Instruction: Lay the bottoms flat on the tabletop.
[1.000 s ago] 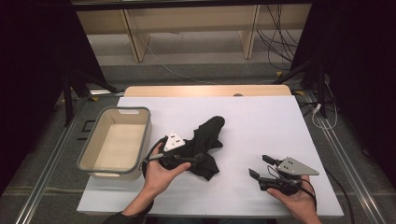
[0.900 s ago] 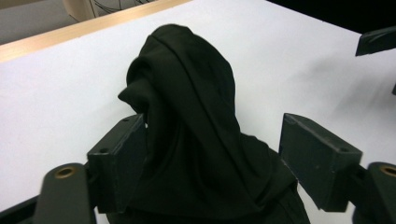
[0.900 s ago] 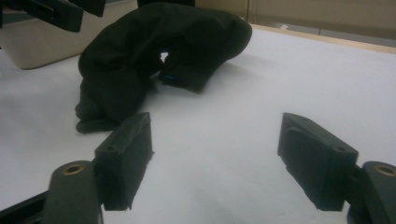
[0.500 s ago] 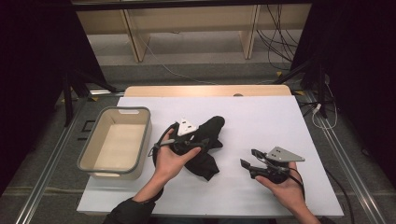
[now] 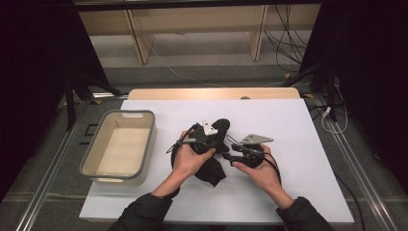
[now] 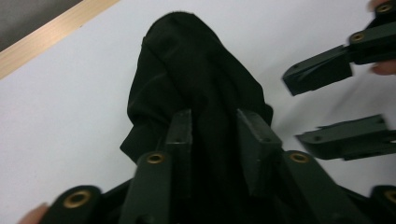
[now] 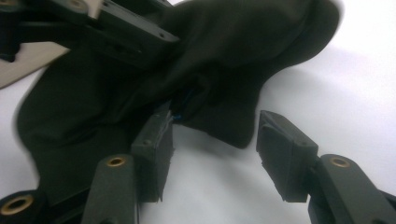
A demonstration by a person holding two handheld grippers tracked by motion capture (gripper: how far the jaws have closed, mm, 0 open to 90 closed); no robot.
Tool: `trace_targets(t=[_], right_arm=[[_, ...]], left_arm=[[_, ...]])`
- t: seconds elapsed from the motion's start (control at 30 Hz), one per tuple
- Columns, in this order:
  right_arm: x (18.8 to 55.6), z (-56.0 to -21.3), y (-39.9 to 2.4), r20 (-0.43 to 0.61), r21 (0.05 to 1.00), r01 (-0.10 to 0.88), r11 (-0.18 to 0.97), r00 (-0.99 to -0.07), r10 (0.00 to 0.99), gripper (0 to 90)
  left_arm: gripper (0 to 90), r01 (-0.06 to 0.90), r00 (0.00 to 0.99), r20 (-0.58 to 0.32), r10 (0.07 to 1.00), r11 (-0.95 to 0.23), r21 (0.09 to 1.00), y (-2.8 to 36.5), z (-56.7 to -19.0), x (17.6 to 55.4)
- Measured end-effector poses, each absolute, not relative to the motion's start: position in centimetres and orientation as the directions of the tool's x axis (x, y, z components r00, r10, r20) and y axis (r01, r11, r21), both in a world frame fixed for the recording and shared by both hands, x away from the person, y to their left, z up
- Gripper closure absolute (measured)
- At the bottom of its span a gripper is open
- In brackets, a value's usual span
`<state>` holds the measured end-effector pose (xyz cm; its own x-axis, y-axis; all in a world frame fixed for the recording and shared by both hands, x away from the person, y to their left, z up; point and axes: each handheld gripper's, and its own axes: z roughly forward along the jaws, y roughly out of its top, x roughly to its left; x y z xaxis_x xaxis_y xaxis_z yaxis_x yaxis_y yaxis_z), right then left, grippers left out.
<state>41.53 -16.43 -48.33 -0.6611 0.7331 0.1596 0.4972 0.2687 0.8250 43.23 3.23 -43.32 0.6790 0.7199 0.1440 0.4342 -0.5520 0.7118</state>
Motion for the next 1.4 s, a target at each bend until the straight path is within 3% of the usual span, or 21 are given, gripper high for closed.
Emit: trace_targets(t=[0.2, 0.5, 0.67, 0.93, 1.07, 1.2, 1.27, 1.4], right_arm=[[43.1, -49.6, -14.5, 0.121, 0.8, 0.508, 0.32, -0.658, 0.743, 50.2], [44.0, -49.3, -14.4, 0.082, 0.749, 0.556, 0.36, -0.617, 0.782, 80.1], [44.2, -49.2, -14.8, 0.1, 0.76, 0.556, 0.337, -0.613, 0.784, 79.2], [44.2, -49.0, -13.9, 0.224, 0.77, 0.592, 0.237, -0.599, 0.769, 48.1], [44.2, -49.5, -12.8, 0.201, 0.761, 0.597, 0.253, -0.588, 0.784, 43.4], [43.8, -49.9, -11.7, 0.082, 0.751, 0.572, 0.33, -0.577, 0.813, 45.2], [43.5, -49.8, -11.2, 0.005, 0.744, 0.546, 0.384, -0.579, 0.815, 51.7], [43.4, -49.7, -10.7, -0.015, 0.744, 0.542, 0.391, -0.571, 0.821, 60.1]], left_arm=[[84.0, 0.462, 0.679, 0.105, 0.727, -0.533, 0.709, 4.2, -43.4, 43.3], [85.1, 0.463, 0.661, 0.074, 0.747, -0.484, 0.743, 5.6, -42.5, 43.3], [85.2, 0.473, 0.644, 0.062, 0.763, -0.461, 0.751, 6.5, -42.5, 43.4], [85.1, 0.495, 0.629, 0.064, 0.775, -0.463, 0.735, 7.4, -43.0, 43.7], [85.1, 0.507, 0.627, 0.055, 0.777, -0.461, 0.728, 7.6, -43.4, 43.6], [85.0, 0.508, 0.629, 0.05, 0.776, -0.459, 0.729, 7.6, -43.5, 43.5], [85.1, 0.509, 0.63, 0.047, 0.775, -0.457, 0.729, 7.6, -43.5, 43.5], [85.1, 0.508, 0.631, 0.045, 0.774, -0.457, 0.73, 7.5, -43.6, 43.4]])
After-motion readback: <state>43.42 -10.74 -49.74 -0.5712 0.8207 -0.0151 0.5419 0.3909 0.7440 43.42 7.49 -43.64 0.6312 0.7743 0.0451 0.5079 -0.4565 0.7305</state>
